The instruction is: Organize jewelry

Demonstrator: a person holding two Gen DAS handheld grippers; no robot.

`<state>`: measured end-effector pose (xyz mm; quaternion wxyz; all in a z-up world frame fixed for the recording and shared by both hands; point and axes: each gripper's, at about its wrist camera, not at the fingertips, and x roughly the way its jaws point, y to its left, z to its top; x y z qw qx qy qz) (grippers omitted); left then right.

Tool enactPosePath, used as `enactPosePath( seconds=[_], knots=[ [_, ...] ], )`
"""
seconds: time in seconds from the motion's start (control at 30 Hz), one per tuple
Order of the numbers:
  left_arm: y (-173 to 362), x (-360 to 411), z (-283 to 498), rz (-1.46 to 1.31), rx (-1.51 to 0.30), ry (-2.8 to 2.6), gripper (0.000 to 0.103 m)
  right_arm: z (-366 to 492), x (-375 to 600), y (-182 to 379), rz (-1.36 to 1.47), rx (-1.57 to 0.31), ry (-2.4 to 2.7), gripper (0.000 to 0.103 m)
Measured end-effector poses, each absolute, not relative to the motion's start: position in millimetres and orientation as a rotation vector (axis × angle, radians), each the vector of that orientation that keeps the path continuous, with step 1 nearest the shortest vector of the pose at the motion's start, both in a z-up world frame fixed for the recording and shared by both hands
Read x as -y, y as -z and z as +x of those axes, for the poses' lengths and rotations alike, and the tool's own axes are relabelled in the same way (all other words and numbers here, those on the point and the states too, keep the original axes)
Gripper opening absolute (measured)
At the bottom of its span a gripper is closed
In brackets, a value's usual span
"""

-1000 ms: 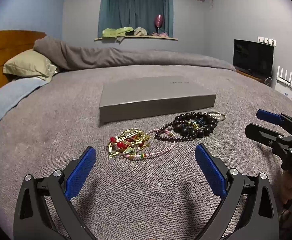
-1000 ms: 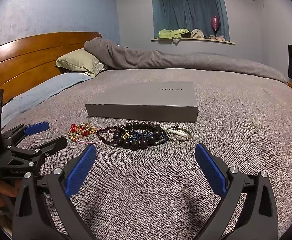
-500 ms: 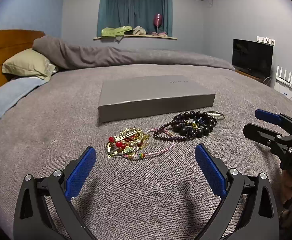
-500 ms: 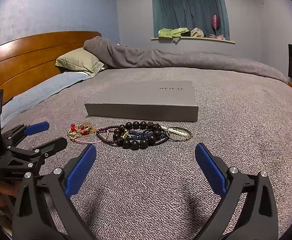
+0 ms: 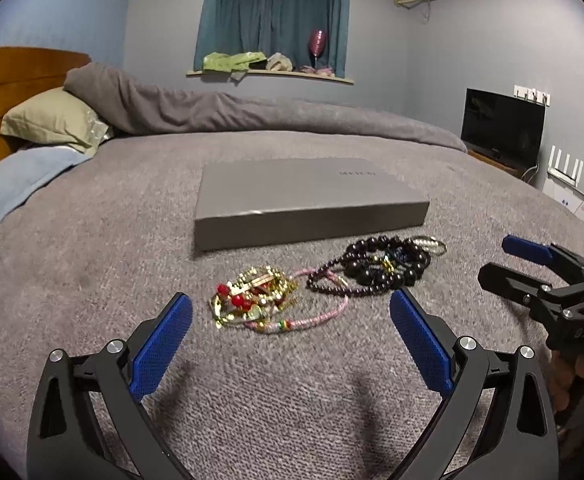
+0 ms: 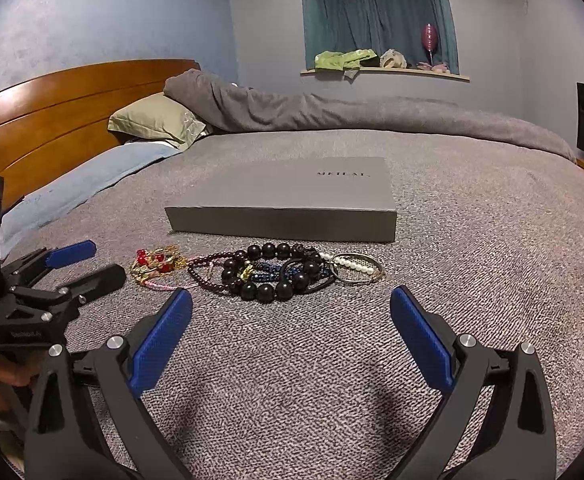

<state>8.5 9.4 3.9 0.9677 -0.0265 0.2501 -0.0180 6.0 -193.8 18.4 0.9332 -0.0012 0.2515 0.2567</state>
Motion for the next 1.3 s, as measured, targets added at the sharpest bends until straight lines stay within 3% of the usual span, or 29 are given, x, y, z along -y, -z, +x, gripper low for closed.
enactPosePath(
  seconds=[0.6,0.87,1.3],
  knots=[
    [-4.2,-22.2,22.7,-0.063,-0.536,0.021,0.098,16.2,195.8,-23.5,0.002,-0.518,-0.513,0.098],
    [0.3,-28.3,42.7,-0.078,-0.603,0.068,0.076,23.8,197.1,-28.3,0.011,-0.526,-0.518,0.098],
    [16.0,-39.4,83.7,-0.087,-0.751,0.096,0.073,43.4,191.2,-24.4,-0.029,-0.584,-0.531,0.097]
  ],
)
